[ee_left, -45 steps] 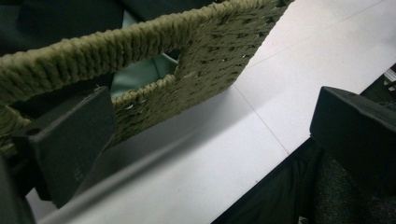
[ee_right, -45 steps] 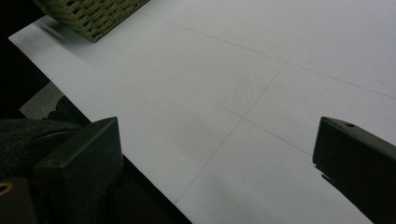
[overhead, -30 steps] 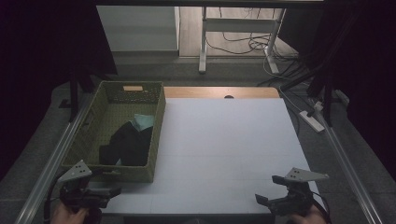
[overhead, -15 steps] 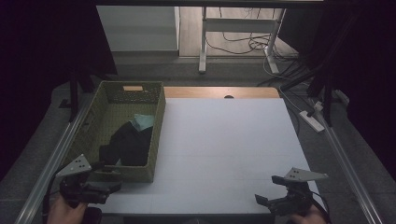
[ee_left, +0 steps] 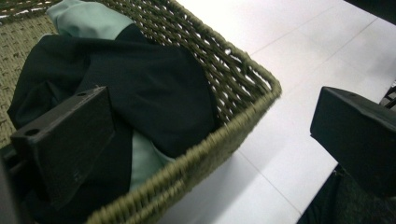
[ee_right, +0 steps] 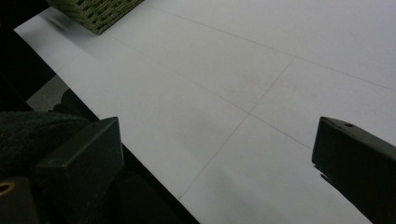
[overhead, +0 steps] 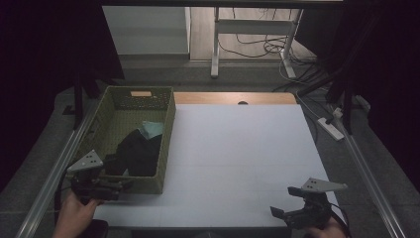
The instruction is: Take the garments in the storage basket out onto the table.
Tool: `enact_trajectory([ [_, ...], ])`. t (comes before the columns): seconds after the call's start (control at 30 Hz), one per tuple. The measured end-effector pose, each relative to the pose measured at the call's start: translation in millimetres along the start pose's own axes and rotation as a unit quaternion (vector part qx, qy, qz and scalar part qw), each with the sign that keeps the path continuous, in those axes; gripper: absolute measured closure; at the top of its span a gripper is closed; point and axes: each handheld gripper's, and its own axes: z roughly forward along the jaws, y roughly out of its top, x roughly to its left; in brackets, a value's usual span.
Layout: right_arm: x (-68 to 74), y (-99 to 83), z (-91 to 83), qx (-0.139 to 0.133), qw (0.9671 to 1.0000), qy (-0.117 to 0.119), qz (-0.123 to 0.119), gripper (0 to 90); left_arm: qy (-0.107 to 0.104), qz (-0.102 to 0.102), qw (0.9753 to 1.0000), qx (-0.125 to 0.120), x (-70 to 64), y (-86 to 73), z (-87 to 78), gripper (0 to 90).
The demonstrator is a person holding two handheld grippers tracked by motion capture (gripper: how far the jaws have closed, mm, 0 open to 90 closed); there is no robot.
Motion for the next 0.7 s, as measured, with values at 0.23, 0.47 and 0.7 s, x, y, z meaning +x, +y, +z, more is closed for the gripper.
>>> enact_trajectory([
  [0.23, 0.0, -0.1, -0.1, 0.000, 1.0000, 0.000, 0.000, 1.9, -0.002, -0.002, 1.0000, 0.003, 6.6, 14.5, 10.2, 0.0],
  [0.47, -0.1, 0.0, 0.2, 0.001, 1.0000, 0.001, 0.001, 1.9, 0.000, -0.009, 0.9999, 0.006, 14.2, 23.9, 19.4, 0.0],
  [0.7, -0.2, 0.1, 0.4, 0.003, 1.0000, 0.002, 0.001, 1.9, 0.008, -0.025, 0.9994, 0.021, 23.4, 37.1, 26.2, 0.0],
])
